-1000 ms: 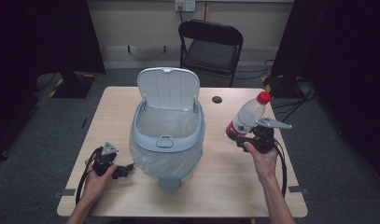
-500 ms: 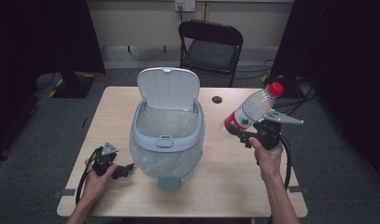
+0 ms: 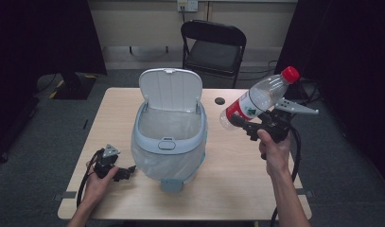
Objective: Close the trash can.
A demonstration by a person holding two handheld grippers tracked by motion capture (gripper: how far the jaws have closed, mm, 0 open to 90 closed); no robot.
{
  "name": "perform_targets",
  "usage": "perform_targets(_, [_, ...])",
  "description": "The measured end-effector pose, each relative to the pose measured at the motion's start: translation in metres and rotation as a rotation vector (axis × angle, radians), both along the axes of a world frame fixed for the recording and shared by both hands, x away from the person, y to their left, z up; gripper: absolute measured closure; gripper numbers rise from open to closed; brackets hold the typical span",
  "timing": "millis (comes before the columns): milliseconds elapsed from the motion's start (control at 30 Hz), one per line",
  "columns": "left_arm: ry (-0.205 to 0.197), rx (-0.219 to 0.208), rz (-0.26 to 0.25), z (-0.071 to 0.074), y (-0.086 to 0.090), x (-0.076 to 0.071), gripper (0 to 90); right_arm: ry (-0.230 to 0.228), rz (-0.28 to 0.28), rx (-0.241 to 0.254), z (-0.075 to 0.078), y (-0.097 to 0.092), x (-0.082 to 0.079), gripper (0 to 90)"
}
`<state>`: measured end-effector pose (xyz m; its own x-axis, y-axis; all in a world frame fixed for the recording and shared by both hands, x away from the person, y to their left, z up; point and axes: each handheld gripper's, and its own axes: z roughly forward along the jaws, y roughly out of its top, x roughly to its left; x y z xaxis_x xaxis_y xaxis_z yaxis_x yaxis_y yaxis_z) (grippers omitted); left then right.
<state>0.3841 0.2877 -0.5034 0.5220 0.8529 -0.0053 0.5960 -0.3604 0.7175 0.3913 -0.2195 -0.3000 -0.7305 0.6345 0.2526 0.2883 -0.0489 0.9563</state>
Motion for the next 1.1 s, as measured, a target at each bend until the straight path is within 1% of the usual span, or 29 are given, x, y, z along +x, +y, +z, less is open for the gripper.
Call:
perform_targets(67, [0.001, 0.0, 0.0, 0.0, 0.0, 0.0, 0.5, -0.011, 0.007, 0.008, 0.008, 0.001, 0.0, 28.4])
perform_targets(233, [0.0, 0.0, 0.0, 0.0, 0.0, 0.0, 0.5, -0.06, 0.025, 0.037, 0.031, 0.004, -0.003, 28.4])
perform_targets(300, [0.001, -0.001, 0.0, 0.0, 0.0, 0.0, 0.5, -0.071, 0.036, 0.045, 0.039, 0.005, -0.004, 28.4])
perform_targets(400, [0.0, 0.0, 0.0, 0.0, 0.0, 0.0, 0.5, -0.093, 0.056, 0.053, 0.051, 0.01, -0.004, 28.4])
perform_targets(433, [0.0, 0.0, 0.0, 0.0, 0.0, 0.0, 0.5, -0.093, 0.056, 0.053, 0.051, 0.01, -0.004, 28.4])
perform_targets(467, [0.001, 0.0, 0.0, 0.0, 0.0, 0.0, 0.5, -0.106, 0.071, 0.059, 0.058, 0.015, -0.004, 28.4])
perform_targets(567, [0.001, 0.0, 0.0, 0.0, 0.0, 0.0, 0.5, -0.116, 0.092, 0.062, 0.064, 0.021, -0.004, 28.4])
perform_targets(667, [0.0, 0.0, 0.0, 0.0, 0.0, 0.0, 0.5, -0.124, 0.121, 0.067, 0.071, 0.032, -0.003, 28.4])
perform_targets(700, [0.0, 0.0, 0.0, 0.0, 0.0, 0.0, 0.5, -0.12, 0.127, 0.065, 0.072, 0.035, -0.003, 28.4])
perform_targets(800, [0.001, 0.001, -0.003, 0.0, 0.0, 0.0, 0.4, -0.136, 0.156, 0.052, 0.078, 0.048, -0.002, 28.1])
perform_targets(900, [0.001, 0.0, -0.005, 0.0, 0.0, 0.0, 0.2, -0.145, 0.191, 0.05, 0.08, 0.061, -0.002, 27.9])
perform_targets(967, [0.001, 0.0, -0.005, 0.0, 0.0, 0.0, 0.3, -0.15, 0.208, 0.038, 0.081, 0.07, -0.001, 27.7])
perform_targets(1033, [0.001, 0.003, -0.006, 0.0, 0.0, 0.0, 0.2, -0.143, 0.231, 0.034, 0.079, 0.079, 0.0, 27.5])
perform_targets(1100, [0.002, 0.002, -0.01, 0.0, 0.001, 0.0, 0.1, -0.135, 0.243, 0.015, 0.077, 0.089, 0.002, 27.3])
